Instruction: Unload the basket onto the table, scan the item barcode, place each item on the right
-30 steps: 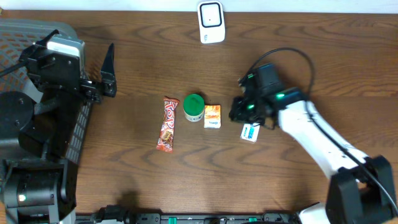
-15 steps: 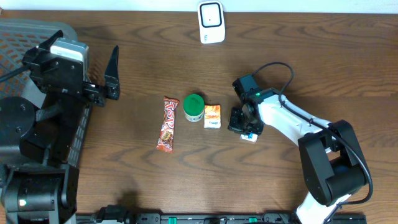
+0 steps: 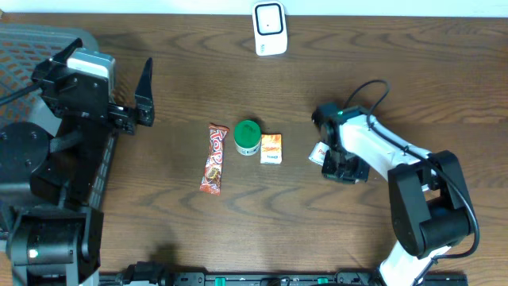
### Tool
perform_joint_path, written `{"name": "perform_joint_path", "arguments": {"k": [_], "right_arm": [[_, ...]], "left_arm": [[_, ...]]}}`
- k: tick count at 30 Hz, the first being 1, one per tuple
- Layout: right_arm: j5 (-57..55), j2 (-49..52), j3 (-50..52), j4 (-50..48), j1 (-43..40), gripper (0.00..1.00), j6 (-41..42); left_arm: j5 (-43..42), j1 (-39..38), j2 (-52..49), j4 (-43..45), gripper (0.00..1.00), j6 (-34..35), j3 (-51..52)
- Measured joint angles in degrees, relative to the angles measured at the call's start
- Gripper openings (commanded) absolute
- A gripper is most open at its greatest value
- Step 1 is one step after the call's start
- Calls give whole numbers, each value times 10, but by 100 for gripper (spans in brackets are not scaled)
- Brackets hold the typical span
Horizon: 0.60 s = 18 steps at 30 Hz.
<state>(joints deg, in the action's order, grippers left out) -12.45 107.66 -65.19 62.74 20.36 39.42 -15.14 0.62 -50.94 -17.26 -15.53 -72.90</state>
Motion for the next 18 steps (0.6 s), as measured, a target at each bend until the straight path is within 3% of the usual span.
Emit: {"name": "perform_joint_path", "arguments": {"k": [4,9,18], "right_arm": [[-13,2,-55,2,-15,1,-7],[57,2,-130,36,-17,1,-37],[43,2,-145,144,-42,1,-20]], "left_arm": [[0,0,-1,7,94,0,10],[0,0,-1,8,94,0,12],[0,0,0,8,94,0,12]]}}
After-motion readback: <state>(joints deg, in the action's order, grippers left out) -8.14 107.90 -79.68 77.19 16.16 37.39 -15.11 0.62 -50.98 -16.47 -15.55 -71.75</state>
